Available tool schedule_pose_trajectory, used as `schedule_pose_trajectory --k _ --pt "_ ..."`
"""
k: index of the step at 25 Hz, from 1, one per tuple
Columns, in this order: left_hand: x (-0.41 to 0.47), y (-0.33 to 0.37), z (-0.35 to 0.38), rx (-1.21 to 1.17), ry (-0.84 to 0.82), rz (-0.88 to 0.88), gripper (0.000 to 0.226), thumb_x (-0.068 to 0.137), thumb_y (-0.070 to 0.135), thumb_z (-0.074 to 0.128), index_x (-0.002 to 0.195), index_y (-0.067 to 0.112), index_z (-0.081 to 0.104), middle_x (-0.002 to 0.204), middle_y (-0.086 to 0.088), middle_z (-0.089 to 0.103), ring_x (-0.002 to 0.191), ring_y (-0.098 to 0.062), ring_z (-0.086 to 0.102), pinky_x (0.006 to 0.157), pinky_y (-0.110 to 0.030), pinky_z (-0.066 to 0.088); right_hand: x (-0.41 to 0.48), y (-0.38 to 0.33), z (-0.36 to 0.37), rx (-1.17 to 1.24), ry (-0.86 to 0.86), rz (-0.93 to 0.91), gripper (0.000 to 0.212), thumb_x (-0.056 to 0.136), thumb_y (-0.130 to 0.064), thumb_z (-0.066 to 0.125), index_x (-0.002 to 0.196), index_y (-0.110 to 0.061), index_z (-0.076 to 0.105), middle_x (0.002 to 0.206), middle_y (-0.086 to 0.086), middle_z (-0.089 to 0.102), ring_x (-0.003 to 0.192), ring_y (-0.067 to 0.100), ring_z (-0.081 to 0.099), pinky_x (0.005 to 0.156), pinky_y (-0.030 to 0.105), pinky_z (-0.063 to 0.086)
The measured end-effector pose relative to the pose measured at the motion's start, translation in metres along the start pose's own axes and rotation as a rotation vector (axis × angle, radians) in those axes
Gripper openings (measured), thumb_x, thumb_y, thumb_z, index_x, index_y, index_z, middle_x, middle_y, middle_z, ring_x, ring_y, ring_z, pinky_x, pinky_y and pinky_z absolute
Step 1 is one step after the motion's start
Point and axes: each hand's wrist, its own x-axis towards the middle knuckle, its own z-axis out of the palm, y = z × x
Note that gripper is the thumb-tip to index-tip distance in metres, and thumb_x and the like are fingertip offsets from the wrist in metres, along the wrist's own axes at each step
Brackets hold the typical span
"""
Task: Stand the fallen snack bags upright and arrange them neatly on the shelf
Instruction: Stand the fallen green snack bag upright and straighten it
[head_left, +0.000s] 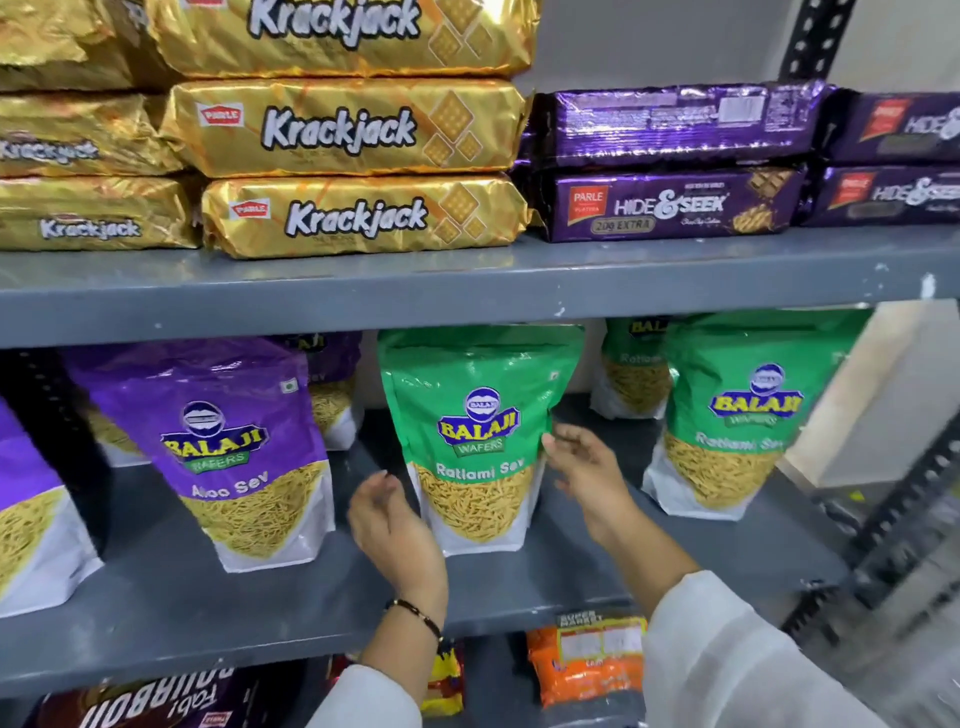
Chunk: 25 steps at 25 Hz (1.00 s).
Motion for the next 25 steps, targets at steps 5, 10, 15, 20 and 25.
schedule_pose_trajectory --k 5,10,15,20,25 --pt "-0.068 0.023 0.034 0.096 -0.453 0.374 0.023 0.073 0.015 0.057 0.084 0.031 0.045 0.087 0.011 0.045 0.074 -0.007 0.05 0.071 -0.017 0.041 -0.018 -0.042 -0.049 0.03 0.215 -0.003 0.022 0.082 0.006 0.053 0.068 -0.011 0.057 0.058 0.006 0.058 0.04 0.006 0.049 0.043 0.015 0.042" --pt "-0.112 -0.001 0.095 0.18 -0.887 0.073 0.041 0.075 -0.012 0.055 0.086 0.027 0.051 0.094 0.002 0.056 0.061 0.005 0.054 0.061 -0.004 0.041 -0.013 -0.055 -0.148 0.18 0.393 -0.049 0.026 0.078 0.011 0.05 0.065 -0.01 0.057 0.04 -0.004 0.059 0.033 0.004 0.047 0.04 0.013 0.041" --pt "-0.145 -0.035 0.142 0.134 -0.866 -0.182 0.047 0.078 -0.017 0.047 0.118 0.008 0.05 0.124 -0.007 0.054 0.095 -0.013 0.054 0.067 -0.007 0.044 0.007 -0.022 -0.234 0.164 0.453 -0.017 0.027 0.078 0.01 0.051 0.068 -0.014 0.06 0.042 -0.007 0.059 0.046 0.013 0.047 0.038 0.012 0.037" --pt "-0.178 -0.046 0.177 0.092 -0.948 -0.158 0.058 0.043 -0.014 0.038 0.093 0.011 0.054 0.063 0.024 0.071 0.063 0.01 0.064 0.056 -0.005 0.048 0.017 -0.004 -0.267 0.154 0.25 0.008 0.046 0.081 0.021 0.041 0.108 -0.014 0.054 0.088 -0.001 0.061 0.058 0.004 0.06 0.043 0.008 0.043" --pt "-0.194 -0.046 0.183 0.229 -0.816 -0.174 0.054 0.072 -0.034 0.035 0.092 0.012 0.054 0.066 0.021 0.069 0.061 0.009 0.063 0.056 -0.005 0.048 0.019 0.008 -0.274 0.137 0.006 0.068 0.061 0.075 0.025 0.041 0.113 -0.02 0.055 0.108 -0.002 0.065 0.097 0.019 0.06 0.068 0.023 0.055"
